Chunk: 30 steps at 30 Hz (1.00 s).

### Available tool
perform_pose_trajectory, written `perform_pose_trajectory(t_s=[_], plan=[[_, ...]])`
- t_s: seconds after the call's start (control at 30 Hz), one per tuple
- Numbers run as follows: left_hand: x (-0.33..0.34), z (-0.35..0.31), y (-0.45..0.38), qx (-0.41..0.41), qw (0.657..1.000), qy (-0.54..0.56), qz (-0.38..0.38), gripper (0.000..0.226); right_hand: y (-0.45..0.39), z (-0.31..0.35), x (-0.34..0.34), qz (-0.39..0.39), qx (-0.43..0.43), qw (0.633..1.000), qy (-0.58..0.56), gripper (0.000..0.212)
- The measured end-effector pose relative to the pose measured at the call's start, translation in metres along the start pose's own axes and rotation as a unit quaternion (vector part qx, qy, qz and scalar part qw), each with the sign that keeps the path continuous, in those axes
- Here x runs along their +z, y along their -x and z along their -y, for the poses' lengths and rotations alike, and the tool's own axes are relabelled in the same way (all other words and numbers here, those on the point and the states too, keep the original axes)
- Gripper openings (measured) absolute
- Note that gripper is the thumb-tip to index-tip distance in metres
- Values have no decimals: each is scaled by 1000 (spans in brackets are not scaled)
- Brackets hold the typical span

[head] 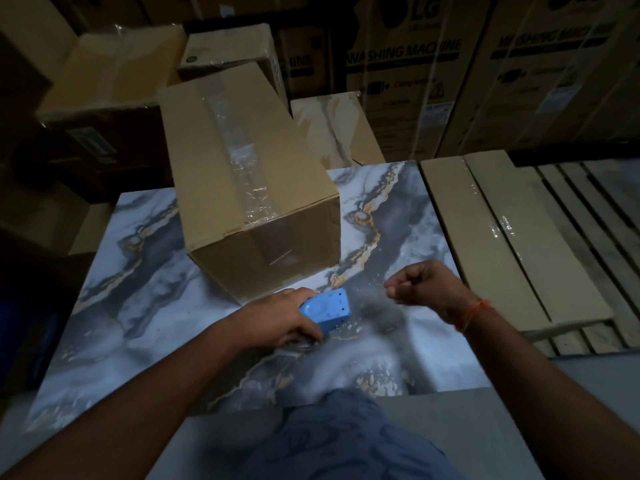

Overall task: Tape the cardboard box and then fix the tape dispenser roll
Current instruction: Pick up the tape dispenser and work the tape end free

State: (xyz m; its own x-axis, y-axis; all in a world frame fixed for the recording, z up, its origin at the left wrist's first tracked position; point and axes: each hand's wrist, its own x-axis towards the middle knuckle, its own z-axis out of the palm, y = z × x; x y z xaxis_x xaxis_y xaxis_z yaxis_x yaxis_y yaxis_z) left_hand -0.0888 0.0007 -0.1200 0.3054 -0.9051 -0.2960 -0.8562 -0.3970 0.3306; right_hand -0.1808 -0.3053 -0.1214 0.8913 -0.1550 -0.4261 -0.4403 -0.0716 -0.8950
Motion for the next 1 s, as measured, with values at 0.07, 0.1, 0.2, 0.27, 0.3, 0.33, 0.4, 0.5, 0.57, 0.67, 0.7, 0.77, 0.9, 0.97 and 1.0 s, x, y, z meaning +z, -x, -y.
perform_pose_trajectory(t_s=[0.07, 0.1, 0.2, 0.27, 0.3, 0.33, 0.4, 0.5, 0.57, 0.67, 0.7, 0.77, 0.9, 0.97, 1.0], plan=[[-3, 7, 11, -38, 998, -12, 54, 30, 3, 1, -22, -25, -4, 1000, -7, 18], [-4, 10, 15, -51, 995, -22, 81, 32, 5, 2, -30, -26, -3, 1000, -11, 15], [-1, 10, 14, -58, 988, -76, 119, 37, 9, 1, -38, -8, -3, 1000, 11, 13], [-2, 6, 7, -87, 988, -58, 117, 48, 9, 0, -36, -12, -9, 1000, 21, 15], [-1, 4, 3, -93, 988, -54, 112, 51, 8, -1, -35, -19, -14, 999, 27, 16], [1, 2, 0, -76, 989, -67, 107, 46, 8, -3, -34, -25, -18, 999, 31, 16], [5, -2, -5, -33, 990, -97, 95, 35, 8, -4, -35, -36, -22, 998, 39, 19], [13, -4, -11, -25, 993, -83, 83, 41, 9, -8, -37, -56, -32, 994, 92, 24], [21, -3, -14, -29, 997, -40, 62, 49, 9, -10, -39, -70, -36, 987, 137, 26], [30, -2, -14, -56, 998, 31, 22, 51, 9, -13, -37, -93, -54, 972, 209, 25], [33, -2, -14, -74, 995, 70, 0, 50, 10, -13, -34, -101, -66, 963, 239, 25], [34, -7, -15, -112, 981, 154, -40, 45, 10, -12, -27, -116, -88, 947, 286, 25], [34, -13, -24, -150, 955, 242, -76, 39, 10, -5, -11, -132, -132, 928, 321, 33], [34, -14, -29, -162, 942, 276, -99, 36, 11, -1, -1, -128, -158, 920, 336, 37], [35, -16, -31, -170, 936, 289, -105, 35, 11, 1, 4, -124, -170, 916, 342, 39]])
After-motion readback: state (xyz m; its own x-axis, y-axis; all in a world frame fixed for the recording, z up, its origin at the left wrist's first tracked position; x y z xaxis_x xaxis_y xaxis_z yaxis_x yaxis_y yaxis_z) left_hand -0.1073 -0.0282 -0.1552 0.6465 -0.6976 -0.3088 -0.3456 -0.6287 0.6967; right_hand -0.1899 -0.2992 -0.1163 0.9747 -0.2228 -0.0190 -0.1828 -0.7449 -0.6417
